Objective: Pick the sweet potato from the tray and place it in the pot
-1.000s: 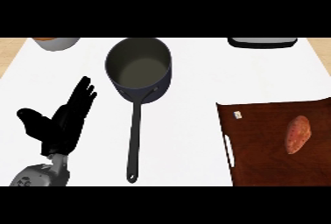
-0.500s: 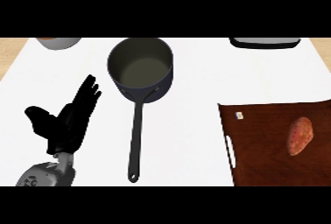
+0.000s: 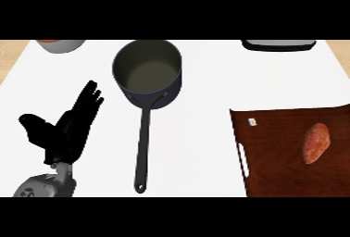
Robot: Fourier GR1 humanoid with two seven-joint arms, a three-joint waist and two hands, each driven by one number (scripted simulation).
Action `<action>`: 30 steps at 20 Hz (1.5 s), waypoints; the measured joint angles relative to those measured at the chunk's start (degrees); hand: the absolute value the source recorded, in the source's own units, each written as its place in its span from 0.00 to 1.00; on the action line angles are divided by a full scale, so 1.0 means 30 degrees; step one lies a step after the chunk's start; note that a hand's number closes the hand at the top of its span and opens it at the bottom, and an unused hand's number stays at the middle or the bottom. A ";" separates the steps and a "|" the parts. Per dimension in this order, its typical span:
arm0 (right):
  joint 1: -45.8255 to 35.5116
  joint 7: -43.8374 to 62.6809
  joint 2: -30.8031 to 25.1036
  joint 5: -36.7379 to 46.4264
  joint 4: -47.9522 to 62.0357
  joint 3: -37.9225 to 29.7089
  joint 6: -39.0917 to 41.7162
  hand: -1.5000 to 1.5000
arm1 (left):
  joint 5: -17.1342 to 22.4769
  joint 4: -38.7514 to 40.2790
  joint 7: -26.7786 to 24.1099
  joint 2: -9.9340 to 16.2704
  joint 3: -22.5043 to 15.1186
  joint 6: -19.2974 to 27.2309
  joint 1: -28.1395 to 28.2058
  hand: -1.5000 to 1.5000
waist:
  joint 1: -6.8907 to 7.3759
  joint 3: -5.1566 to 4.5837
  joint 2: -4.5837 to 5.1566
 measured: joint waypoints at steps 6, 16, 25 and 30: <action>-0.0706 0.1298 0.1858 0.0977 -0.1019 -0.0404 0.0262 0.00 | -0.0499 -0.0108 0.0406 -0.0442 0.0359 -0.0181 -0.0300 0.50 | -0.0023 -0.0002 -0.0004; -0.1886 0.2891 0.4255 0.3250 -0.0590 -0.0158 0.0779 0.00 | -0.0823 -0.0317 0.0719 -0.0738 0.1108 -0.0982 -0.0186 0.50 | 0.0015 -0.0002 0.0003; -0.3126 0.2227 0.5719 0.6311 0.2026 0.0596 0.0820 0.00 | -0.1437 -0.0480 0.0690 -0.1384 0.1202 -0.1323 0.0104 0.50 | 0.0055 0.0004 0.0013; -0.3526 0.1634 0.6127 0.7800 0.3330 0.1058 0.1002 0.00 | -0.1483 -0.0559 0.1201 -0.1502 0.1592 -0.1493 -0.0319 0.50 | 0.0044 0.0003 0.0011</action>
